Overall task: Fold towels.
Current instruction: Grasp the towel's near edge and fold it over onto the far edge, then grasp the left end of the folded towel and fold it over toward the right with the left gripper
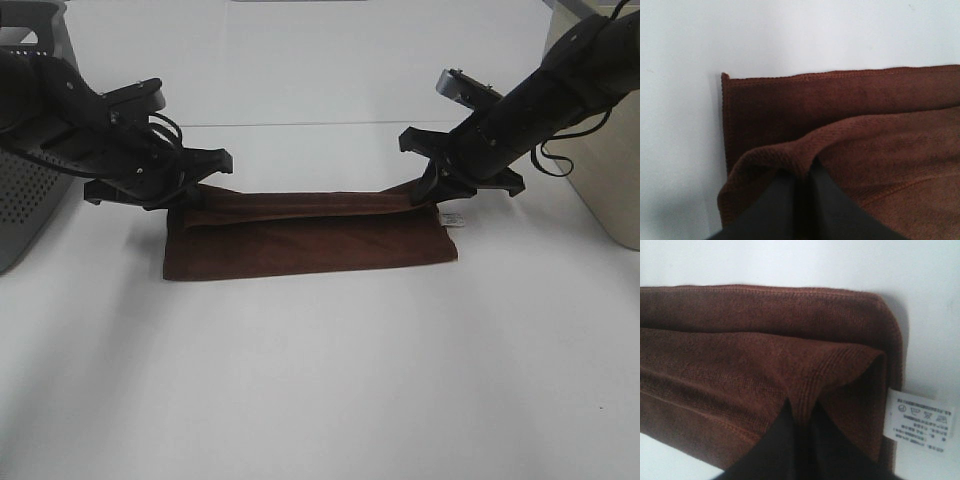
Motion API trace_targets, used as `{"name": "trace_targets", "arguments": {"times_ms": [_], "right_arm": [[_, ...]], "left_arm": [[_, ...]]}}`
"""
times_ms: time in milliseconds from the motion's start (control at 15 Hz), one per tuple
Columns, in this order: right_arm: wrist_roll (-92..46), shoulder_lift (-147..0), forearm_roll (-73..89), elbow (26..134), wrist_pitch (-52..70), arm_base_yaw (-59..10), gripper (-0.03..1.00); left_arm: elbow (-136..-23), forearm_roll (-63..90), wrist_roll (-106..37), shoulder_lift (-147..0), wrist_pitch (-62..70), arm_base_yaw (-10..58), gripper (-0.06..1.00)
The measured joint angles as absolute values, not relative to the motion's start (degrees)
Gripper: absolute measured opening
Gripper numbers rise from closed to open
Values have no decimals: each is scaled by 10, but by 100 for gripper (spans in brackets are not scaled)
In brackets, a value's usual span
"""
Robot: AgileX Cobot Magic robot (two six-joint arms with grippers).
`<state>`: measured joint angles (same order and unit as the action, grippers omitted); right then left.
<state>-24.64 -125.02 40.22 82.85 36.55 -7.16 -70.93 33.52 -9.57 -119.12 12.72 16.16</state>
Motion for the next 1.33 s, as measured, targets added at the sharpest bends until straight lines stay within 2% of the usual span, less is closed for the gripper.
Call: {"name": "trace_targets", "arguments": {"times_ms": [133, 200, 333, 467, 533, 600, 800, 1000, 1333], "right_arm": [[-246, -1256, 396, 828, 345, -70, 15], [-246, -1256, 396, 828, 337, -70, 24], [-247, -1256, 396, 828, 333, -68, 50], [-247, -1256, 396, 828, 339, -66, 70], [-247, -1256, 395, 828, 346, -66, 77], [-247, -1254, 389, 828, 358, -66, 79], [-206, -1220, 343, 828, 406, -66, 81], [-127, -1206, 265, 828, 497, -66, 82], [-107, -1206, 245, 828, 535, -66, 82]], "left_arm": [[-709, 331, -96, -1204, 109, 162, 9], [-709, 327, -96, -1211, 104, 162, 17], [-709, 324, -99, -1221, 101, 160, 40], [-709, 324, -114, -1223, 99, 160, 69], [-709, 323, -121, -1223, 99, 160, 79], [-709, 318, -127, -1218, 104, 160, 83], [-709, 276, -127, -1195, 155, 158, 86], [-709, 267, -49, -1191, 227, 126, 86], [-723, 344, -59, -1218, 245, 100, 81]]}}
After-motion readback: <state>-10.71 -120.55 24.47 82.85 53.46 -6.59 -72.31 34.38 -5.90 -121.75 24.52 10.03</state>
